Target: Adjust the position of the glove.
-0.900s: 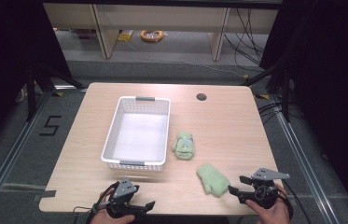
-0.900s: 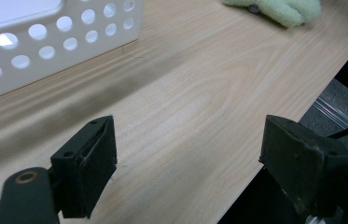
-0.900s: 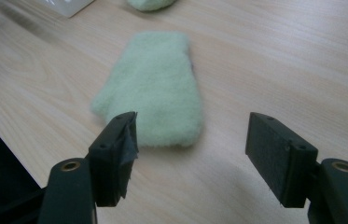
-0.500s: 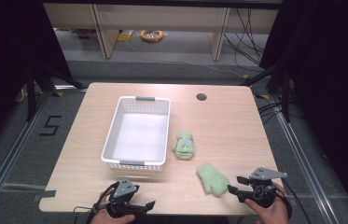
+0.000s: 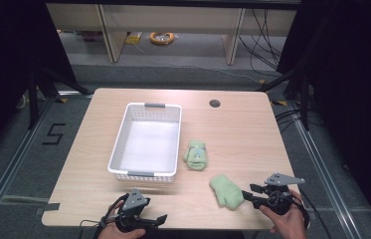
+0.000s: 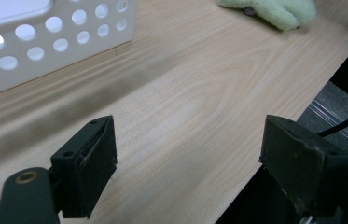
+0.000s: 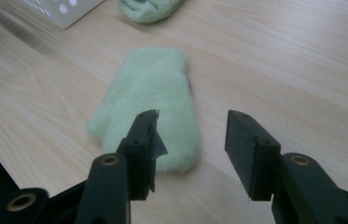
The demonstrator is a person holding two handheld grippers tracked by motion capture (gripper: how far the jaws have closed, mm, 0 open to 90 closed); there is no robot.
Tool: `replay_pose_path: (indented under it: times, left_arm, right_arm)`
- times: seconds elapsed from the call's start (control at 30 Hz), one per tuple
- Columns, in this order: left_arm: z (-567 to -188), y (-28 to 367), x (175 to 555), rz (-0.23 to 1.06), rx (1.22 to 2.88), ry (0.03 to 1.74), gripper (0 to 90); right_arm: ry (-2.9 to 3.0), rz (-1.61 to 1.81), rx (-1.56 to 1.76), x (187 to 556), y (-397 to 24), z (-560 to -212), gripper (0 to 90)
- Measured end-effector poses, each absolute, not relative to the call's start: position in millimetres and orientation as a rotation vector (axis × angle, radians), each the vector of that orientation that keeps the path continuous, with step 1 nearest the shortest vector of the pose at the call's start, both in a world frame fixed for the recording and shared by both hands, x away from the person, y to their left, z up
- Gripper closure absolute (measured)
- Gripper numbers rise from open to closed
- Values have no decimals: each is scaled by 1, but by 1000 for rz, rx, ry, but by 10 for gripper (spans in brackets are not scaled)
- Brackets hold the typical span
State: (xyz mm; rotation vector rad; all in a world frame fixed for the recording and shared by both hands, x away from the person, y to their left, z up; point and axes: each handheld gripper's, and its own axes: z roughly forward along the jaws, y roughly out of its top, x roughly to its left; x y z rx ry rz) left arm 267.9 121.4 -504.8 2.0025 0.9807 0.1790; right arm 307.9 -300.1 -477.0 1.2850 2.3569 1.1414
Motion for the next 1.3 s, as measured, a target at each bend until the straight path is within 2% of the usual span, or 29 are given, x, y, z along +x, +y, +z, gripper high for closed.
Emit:
replay_pose_path:
  times: [0.37,0.7,0.73,0.77,0.8,0.87,0.9,1.07,1.3]
  left_arm:
    - [-504,121,269,179,2007,978,178]
    - [-504,122,269,188,2013,972,177]
    - [-504,122,269,194,2014,971,177]
    - [-503,121,268,195,2005,982,178]
    - [-504,121,268,195,2003,982,178]
    - [-504,122,269,190,2009,971,177]
    - [-503,123,269,181,2017,972,177]
    - [-502,126,270,186,2037,966,178]
    - [-503,123,269,185,1987,984,177]
  right_arm:
    - [2456,1068,1247,335,-268,-479,634]
    - [2509,992,1248,355,-255,-492,632]
    - [2532,982,1283,356,-254,-494,651]
    - [2553,985,1267,358,-253,-495,708]
    - [2553,985,1267,358,-253,-495,708]
    - [2563,1021,1234,360,-253,-496,810]
    - [2571,1015,1208,361,-254,-496,830]
    - [2621,1048,1112,358,-249,-489,862]
    - [2711,1141,803,352,-231,-466,869]
